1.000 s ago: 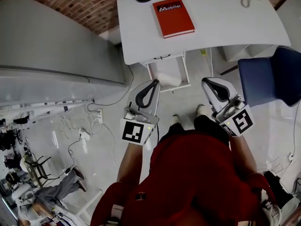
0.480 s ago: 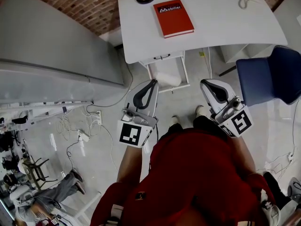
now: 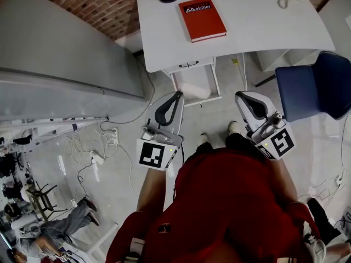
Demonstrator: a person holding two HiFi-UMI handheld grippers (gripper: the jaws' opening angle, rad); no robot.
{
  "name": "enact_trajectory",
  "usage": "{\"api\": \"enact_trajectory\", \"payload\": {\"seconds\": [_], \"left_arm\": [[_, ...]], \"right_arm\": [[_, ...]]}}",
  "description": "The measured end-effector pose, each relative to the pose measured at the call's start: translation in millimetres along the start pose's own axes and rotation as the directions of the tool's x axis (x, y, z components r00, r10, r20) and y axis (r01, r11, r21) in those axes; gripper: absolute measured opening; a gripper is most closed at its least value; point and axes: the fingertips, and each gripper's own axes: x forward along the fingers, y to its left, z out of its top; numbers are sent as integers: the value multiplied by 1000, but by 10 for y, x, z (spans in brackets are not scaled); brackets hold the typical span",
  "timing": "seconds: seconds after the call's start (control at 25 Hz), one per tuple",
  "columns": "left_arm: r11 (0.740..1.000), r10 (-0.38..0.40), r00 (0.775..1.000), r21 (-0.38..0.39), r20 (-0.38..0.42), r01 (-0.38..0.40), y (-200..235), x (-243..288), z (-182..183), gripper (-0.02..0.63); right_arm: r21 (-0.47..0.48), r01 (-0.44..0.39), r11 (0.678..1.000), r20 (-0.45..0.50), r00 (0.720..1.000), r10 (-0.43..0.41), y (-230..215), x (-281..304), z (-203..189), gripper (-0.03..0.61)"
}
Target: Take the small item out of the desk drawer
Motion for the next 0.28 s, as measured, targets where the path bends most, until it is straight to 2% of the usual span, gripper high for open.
{"api": "enact_trajectory", "payload": {"seconds": [0.28], "left_arm": [[1000, -2, 1000, 6, 9, 2, -107, -94, 3, 17]], "right_arm": [[-9, 8, 1000, 0, 1000, -8, 69, -124, 6, 11]]}}
